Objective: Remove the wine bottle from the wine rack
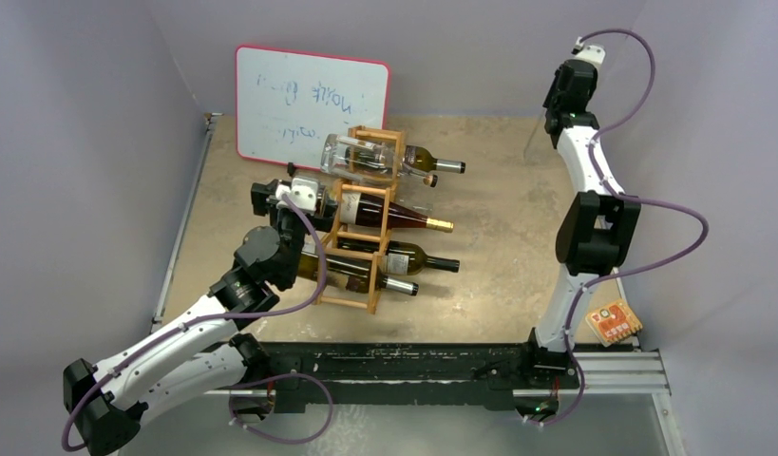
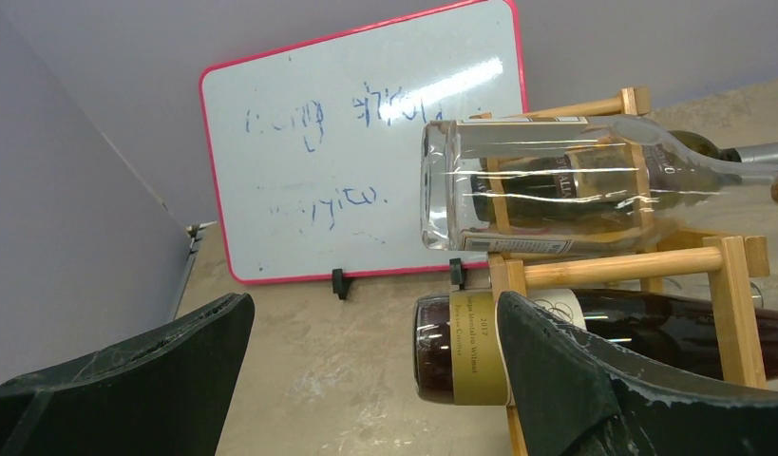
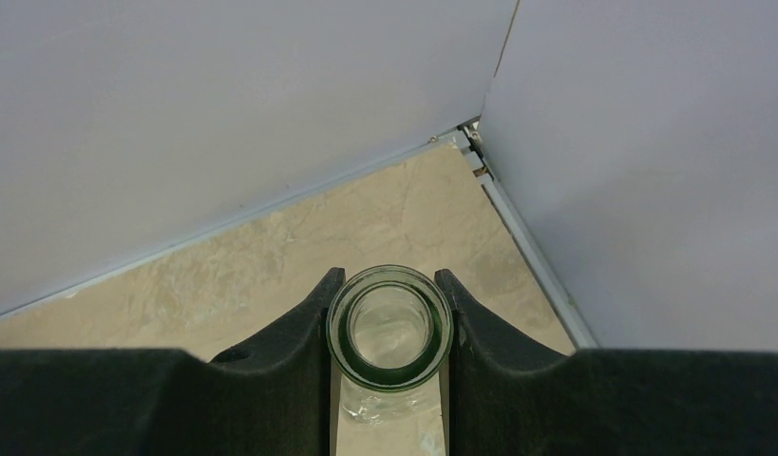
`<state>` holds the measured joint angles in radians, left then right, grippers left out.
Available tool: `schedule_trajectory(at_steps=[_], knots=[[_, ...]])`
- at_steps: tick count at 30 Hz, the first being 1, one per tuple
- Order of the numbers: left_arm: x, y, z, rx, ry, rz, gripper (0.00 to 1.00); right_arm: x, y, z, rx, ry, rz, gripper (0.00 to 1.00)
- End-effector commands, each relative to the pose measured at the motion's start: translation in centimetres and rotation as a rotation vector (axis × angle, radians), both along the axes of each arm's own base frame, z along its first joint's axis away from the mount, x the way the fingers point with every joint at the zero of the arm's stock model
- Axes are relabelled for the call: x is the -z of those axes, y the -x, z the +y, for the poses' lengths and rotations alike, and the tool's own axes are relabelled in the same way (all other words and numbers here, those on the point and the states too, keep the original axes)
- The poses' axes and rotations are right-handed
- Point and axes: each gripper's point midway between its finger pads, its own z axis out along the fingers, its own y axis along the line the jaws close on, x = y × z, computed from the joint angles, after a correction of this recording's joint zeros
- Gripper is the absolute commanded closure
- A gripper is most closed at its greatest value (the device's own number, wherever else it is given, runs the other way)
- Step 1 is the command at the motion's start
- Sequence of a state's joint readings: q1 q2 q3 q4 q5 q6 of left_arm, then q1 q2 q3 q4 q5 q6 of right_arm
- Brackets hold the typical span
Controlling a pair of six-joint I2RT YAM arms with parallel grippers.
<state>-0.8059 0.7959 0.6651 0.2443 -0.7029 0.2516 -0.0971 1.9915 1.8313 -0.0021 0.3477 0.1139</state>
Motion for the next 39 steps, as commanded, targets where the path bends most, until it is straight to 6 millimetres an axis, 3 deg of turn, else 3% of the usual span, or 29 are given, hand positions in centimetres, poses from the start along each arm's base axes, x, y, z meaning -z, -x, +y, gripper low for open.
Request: schedule_trajectory(at_steps=[1,11,15,22,25,28,34,39], knots=[[-1.4,0.0,0.4,-0.022,0.038,-0.047,0.0,-6.2,-1.6,-0.4,-0.025,0.021,-0.168,1.0],[-1.4,-0.1,0.3,-0.023,0.043,-0.049,0.0,-2.8,-2.9,-0.4,-0.037,0.005,-0.102,0.99],[-1.3,0.0,0.5,-0.027,0.042,-0.05,0.0,-1.9,-2.8,-0.4,-0.037,0.002,-0.08,0.82],[-1.2,-0.1,0.4,-0.027,0.039,-0.047,0.0,-1.8,-2.4,-0.2,-0.048,0.006,-0.057,0.28],[-1.2,0.0,0.5,-0.031,0.036,-0.046,0.0,-2.8,-2.0,-0.2,-0.046,0.01,-0.057,0.1],[-1.1,-0.1,0.6,-0.04,0.033,-0.044,0.0,-4.4,-1.2,-0.2,-0.045,0.017,-0.063,0.01],[-1.1,-0.1,0.5,-0.034,0.039,-0.044,0.0,-9.5,2.3,0.2,-0.029,-0.003,-0.12,0.0],[-1.6,0.1,0.5,-0.019,0.044,-0.049,0.0,-12.9,6.2,2.8,-0.117,-0.09,-0.187,0.0]])
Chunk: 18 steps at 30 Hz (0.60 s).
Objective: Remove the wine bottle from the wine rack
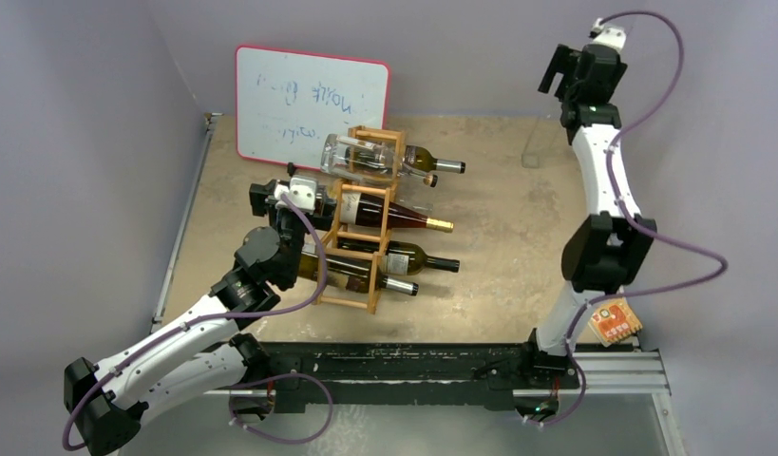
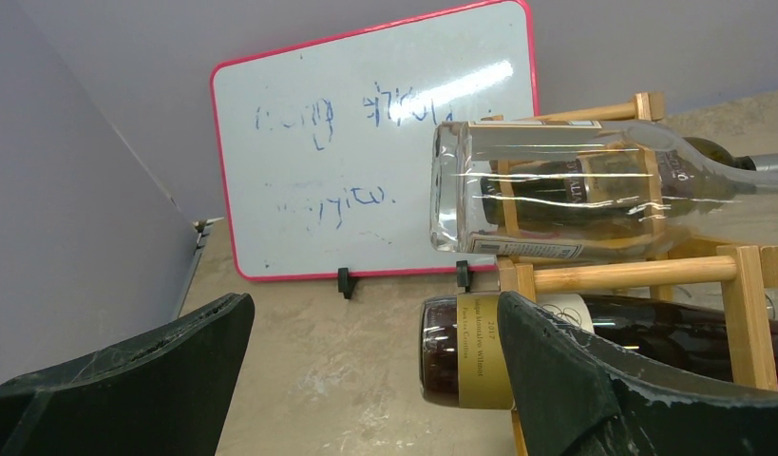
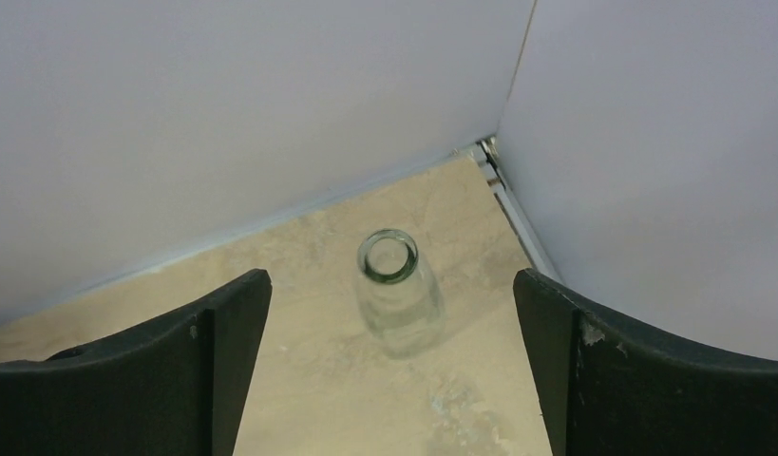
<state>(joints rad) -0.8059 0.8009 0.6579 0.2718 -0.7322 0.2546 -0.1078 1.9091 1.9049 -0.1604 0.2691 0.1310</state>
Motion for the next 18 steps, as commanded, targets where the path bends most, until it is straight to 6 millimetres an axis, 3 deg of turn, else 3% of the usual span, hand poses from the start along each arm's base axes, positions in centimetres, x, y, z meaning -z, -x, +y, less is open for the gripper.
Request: schedule_trajectory(at_steps=[1,5,10,15,18], knots=[[-1.6,0.3,0.1,0.011,0.033,-0.041,0.0,-8.7,4.7,2.4,-0.075,-0.081,-0.187,0.0],[-2.0,0.5,0.2,0.014,0.053,-0.05,0.0,-9.4,7.6,6.9,-0.264,-0.225,-0.21,0.0],[-3.0,0.8,-0.1,0.044,0.113,-0.066,0.0,-8.6,11.0,13.1,-0.531,-0.431,-0.221,0.0],[-3.5,1.2,0.1,0.055,0.142,-0.08,0.0,-5.4,13.7,18.6,-0.742,-0.657,-0.167,0.0],[-3.3,1.2,-0.1,0.06,0.142,-0.078,0.0,-4.3,15.0,23.1,-0.886,-0.807,-0.178,0.0]])
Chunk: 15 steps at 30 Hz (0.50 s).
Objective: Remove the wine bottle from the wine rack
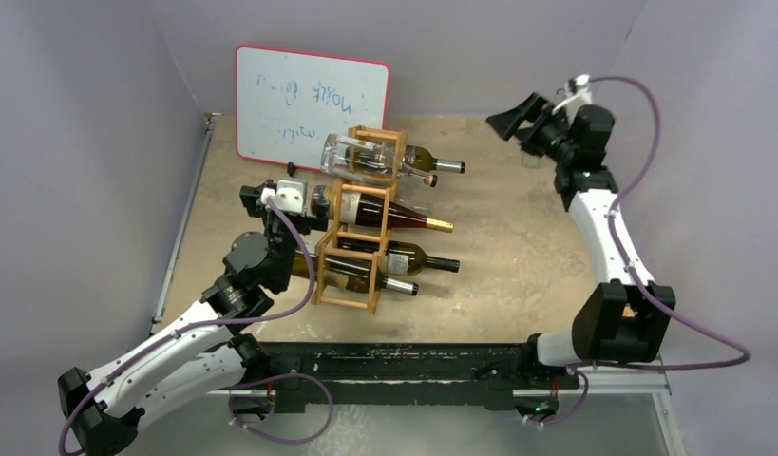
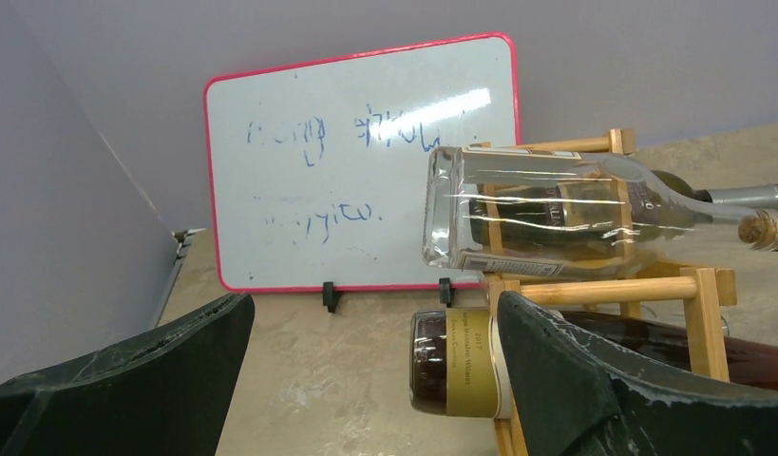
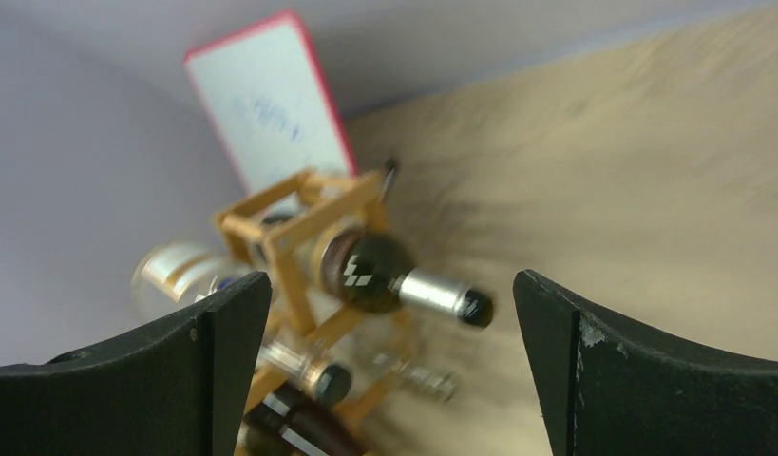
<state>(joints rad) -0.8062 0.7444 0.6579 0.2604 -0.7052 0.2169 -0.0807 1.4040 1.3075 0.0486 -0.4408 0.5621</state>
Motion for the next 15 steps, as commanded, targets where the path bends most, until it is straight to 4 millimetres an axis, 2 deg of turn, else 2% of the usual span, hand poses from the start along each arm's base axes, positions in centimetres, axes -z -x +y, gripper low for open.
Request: schedule_trajectory(at_steps=[1,4,6,9,12,15], knots=[[-2.0,0.4,-0.3,0.027,0.071,-0.045,0.0,-1.5,3.0,8.2,-0.318,-0.25,-0.063,0.0],[-1.7,0.3,-0.3,0.018,0.063,-0.041,0.0,0.8,3.3,11.6,-0.387,-0.312,0.003,0.0],[-1.8,0.3,-0.2,0.015,0.066,-0.045,0.0,1.7,3.7,12.9,-0.416,-0.404,0.034,0.01],[-1.9,0.4,-0.2,0.021,0.068,-0.049,0.0,2.7,4.2,13.3,-0.442,-0.486,0.052,0.01],[-1.8,0.4,-0.1,0.014,0.061,-0.048,0.0,4.3,3.4,12.9,-0.381,-0.462,0.112,0.0],[-1.6,0.3,0.0,0.004,0.054,-0.043,0.0,6.0,3.5,12.8,-0.364,-0.441,0.162,0.0]])
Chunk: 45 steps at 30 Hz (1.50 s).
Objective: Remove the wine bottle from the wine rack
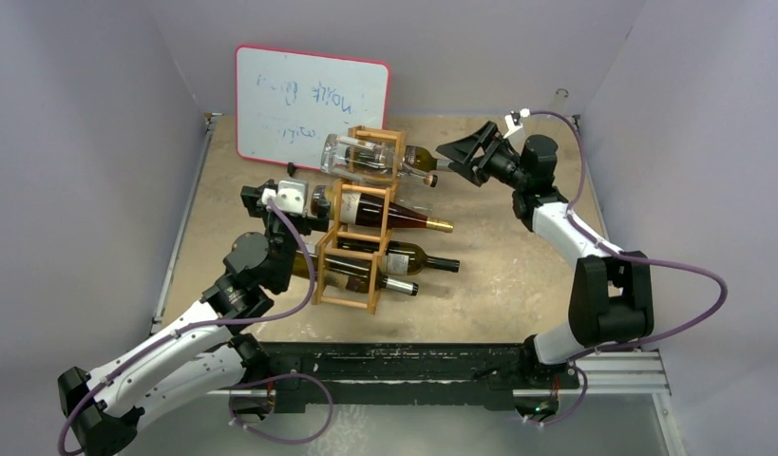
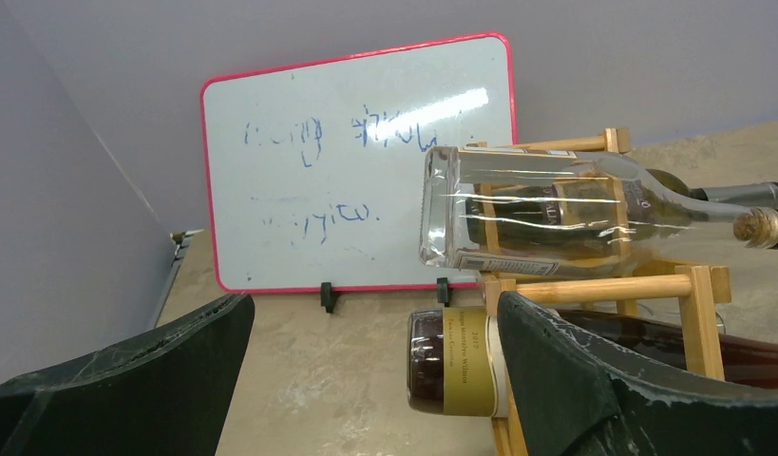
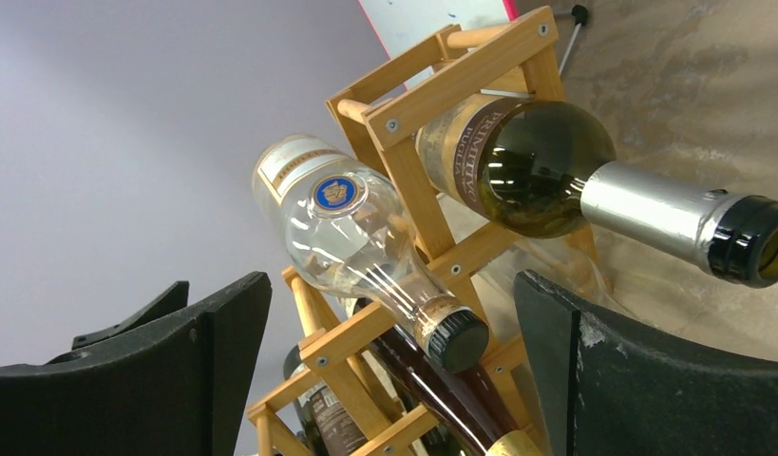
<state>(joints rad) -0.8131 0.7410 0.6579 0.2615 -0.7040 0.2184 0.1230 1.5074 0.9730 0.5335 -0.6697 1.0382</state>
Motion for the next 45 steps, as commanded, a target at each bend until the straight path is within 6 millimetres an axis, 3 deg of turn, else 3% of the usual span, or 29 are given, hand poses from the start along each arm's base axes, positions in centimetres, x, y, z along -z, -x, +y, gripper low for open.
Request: schedule_trajectory(at_steps=[1,5,13,22,28,33,45], knots=[[-1.4,0.1,0.1,-0.002,0.05,-0.038,0.0,-1.5,-0.2,-0.2,0.006,-0.02,-0.052,0.0],[-1.2,0.0,-0.2,0.005,0.045,-0.033,0.0,1.2,0.5,0.6,-0.047,-0.051,0.003,0.0],[-0.7,-0.3,-0.6,0.007,0.029,-0.019,0.0,2.9,1.2,1.9,-0.132,-0.099,0.019,0.01],[-0.2,-0.6,-0.9,0.009,0.017,-0.008,0.0,2.2,2.3,5.3,-0.253,-0.239,-0.02,0.05],[-0.2,-0.6,-0.9,0.009,0.015,-0.006,0.0,2.1,2.4,7.2,-0.278,-0.315,-0.015,0.21],[-0.2,-0.5,-0.8,0.007,0.016,-0.007,0.0,1.7,2.9,7.3,-0.305,-0.389,-0.019,0.36],[-0.2,-0.6,-0.8,0.007,0.015,-0.007,0.0,1.5,2.1,7.5,-0.265,-0.359,-0.006,0.37]])
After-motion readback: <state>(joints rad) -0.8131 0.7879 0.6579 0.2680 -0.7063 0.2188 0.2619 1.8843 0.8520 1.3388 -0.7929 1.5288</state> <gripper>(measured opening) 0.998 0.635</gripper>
